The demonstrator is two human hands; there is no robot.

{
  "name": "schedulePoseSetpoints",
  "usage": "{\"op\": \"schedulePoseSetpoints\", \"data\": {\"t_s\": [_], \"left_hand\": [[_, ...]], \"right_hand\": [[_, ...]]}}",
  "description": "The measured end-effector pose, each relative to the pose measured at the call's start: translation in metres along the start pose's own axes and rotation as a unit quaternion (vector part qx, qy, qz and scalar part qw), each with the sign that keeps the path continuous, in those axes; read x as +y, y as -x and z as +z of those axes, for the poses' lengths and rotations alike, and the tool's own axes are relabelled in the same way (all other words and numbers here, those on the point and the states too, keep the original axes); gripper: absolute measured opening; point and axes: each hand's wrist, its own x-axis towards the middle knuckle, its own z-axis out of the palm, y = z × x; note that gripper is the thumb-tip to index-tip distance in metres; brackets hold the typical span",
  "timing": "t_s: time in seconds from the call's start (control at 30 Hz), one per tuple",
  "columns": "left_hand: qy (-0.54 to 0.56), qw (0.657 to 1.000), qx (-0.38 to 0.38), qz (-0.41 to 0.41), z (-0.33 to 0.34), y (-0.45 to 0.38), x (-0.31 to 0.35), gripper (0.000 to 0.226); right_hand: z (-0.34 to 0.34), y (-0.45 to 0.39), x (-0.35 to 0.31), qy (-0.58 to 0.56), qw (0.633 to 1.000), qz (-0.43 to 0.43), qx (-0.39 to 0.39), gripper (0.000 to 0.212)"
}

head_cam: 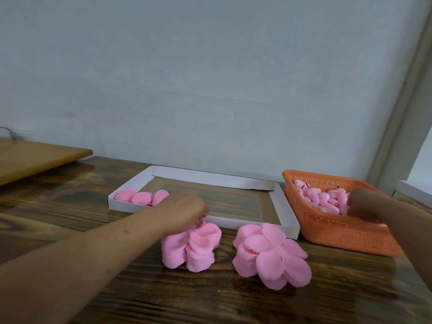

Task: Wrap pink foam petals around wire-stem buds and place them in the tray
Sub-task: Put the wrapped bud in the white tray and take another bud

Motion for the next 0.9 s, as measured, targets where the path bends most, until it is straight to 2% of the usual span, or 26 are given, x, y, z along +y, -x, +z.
{"op": "schedulePoseSetpoints", "data": {"t_s": [0.17,0.33,0.47,0.6,0.67,0.73,0.83,0.9], "left_hand": [[-0.035,0.999,0.012,0.012,0.001,0.0,0.0,0.017],[-0.029,0.999,0.009,0.015,-0.001,0.001,-0.002,0.014],[-0.029,0.999,-0.028,0.019,-0.008,0.001,-0.005,0.008],[0.02,0.998,-0.062,0.013,-0.013,0.001,-0.003,0.015],[0.041,0.995,-0.095,0.016,-0.015,0.001,-0.002,0.011],[0.049,0.991,-0.125,0.021,-0.016,0.001,-0.003,0.017],[0.064,0.989,-0.132,0.012,-0.019,0.001,-0.008,0.008],[0.088,0.987,-0.133,-0.001,-0.021,0.001,-0.011,0.006]], "right_hand": [[0.009,-0.01,0.003,0.019,1.0,-0.001,-0.006,0.026],[0.011,-0.01,0.004,-0.032,0.999,0.003,0.004,0.025],[0.015,-0.01,0.006,-0.069,0.997,0.019,0.02,0.029],[0.019,-0.017,0.01,-0.101,0.994,0.036,0.029,0.028],[0.023,-0.023,0.014,-0.133,0.988,0.064,0.049,0.025],[0.025,-0.027,0.016,-0.177,0.977,0.084,0.078,0.023],[0.023,-0.027,0.016,-0.255,0.953,0.11,0.118,0.012],[0.021,-0.026,0.015,-0.284,0.94,0.116,0.151,0.013]]}}
